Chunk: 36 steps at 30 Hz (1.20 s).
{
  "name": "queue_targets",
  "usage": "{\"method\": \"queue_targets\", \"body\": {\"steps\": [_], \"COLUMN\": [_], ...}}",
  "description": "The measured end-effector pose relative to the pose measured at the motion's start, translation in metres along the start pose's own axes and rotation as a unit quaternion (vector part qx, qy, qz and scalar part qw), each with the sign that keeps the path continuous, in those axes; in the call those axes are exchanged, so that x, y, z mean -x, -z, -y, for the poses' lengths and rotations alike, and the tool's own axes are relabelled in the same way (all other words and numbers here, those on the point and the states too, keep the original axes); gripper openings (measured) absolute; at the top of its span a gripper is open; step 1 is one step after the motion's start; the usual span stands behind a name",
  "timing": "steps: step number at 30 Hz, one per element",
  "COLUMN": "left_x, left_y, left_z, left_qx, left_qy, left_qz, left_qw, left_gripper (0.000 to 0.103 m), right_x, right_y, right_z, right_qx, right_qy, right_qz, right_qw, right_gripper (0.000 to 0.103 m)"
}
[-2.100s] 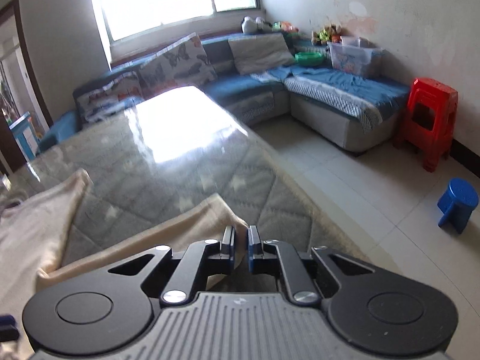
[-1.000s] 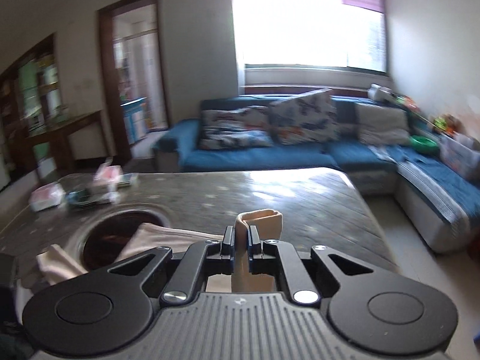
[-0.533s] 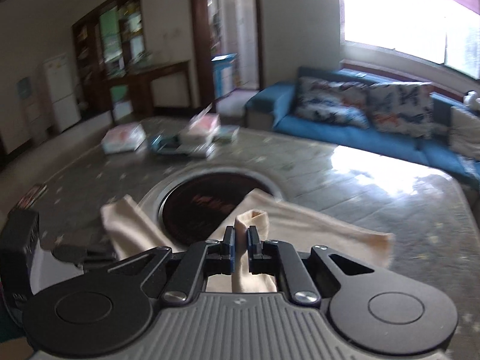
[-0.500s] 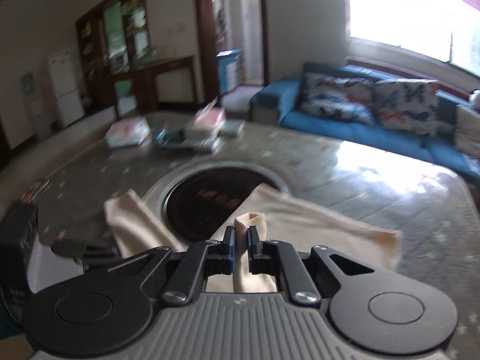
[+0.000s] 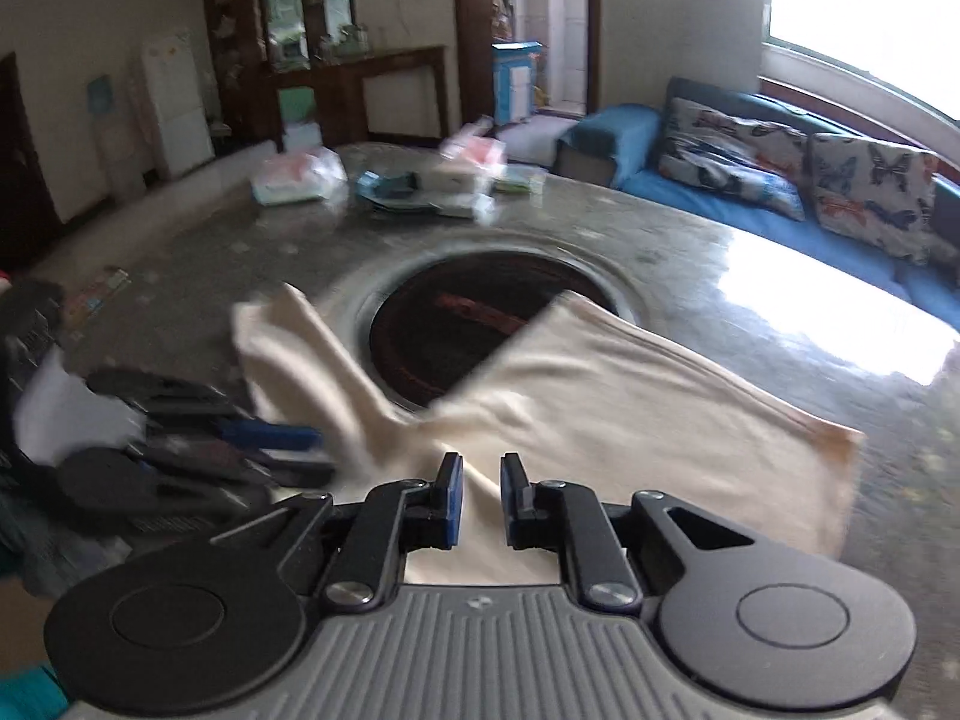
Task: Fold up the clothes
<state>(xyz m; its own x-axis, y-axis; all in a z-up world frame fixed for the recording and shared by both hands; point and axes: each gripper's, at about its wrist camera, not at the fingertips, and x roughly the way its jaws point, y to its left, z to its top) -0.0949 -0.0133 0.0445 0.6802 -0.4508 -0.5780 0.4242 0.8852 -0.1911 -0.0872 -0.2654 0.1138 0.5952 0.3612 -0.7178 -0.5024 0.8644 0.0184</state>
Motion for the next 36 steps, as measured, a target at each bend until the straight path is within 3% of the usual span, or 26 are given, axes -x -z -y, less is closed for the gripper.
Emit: {"method": "queue_targets", "body": {"steps": [5, 11, 16, 21, 28, 31, 36], "left_x": [-0.012, -0.024, -0.03, -0.03, -0.028, -0.023, -0.022], "left_y": [0.001, 0.003, 0.005, 0.004, -0.001, -0.004, -0.007], "left_z": [0.011, 0.018, 0.022, 0.024, 0.031, 0.033, 0.033], "left_qx": [-0.015, -0.03, -0.037, -0.045, -0.058, -0.056, -0.055], "left_qy": [0.012, 0.013, -0.001, -0.015, -0.023, -0.024, -0.024], "left_qz": [-0.014, -0.032, -0.043, -0.041, -0.035, -0.029, -0.031], "left_qw": [0.9997, 0.999, 0.9984, 0.9981, 0.9974, 0.9977, 0.9977], "left_gripper": [0.029, 0.026, 0.026, 0.011, 0.004, 0.003, 0.002], "right_x": [0.013, 0.021, 0.017, -0.003, -0.02, -0.016, 0.007], "right_y": [0.034, 0.065, 0.067, 0.062, 0.062, 0.063, 0.064], "right_z": [0.047, 0.078, 0.086, 0.086, 0.096, 0.102, 0.113], "right_qx": [-0.008, 0.003, 0.023, 0.06, 0.061, 0.045, 0.037], "right_qy": [0.055, 0.08, 0.053, 0.022, -0.013, -0.026, -0.024], "right_qz": [-0.041, -0.08, -0.079, -0.08, -0.087, -0.085, -0.073], "right_qw": [0.998, 0.994, 0.995, 0.995, 0.994, 0.995, 0.996], "right_gripper": [0.014, 0.014, 0.015, 0.016, 0.016, 0.003, 0.003]}}
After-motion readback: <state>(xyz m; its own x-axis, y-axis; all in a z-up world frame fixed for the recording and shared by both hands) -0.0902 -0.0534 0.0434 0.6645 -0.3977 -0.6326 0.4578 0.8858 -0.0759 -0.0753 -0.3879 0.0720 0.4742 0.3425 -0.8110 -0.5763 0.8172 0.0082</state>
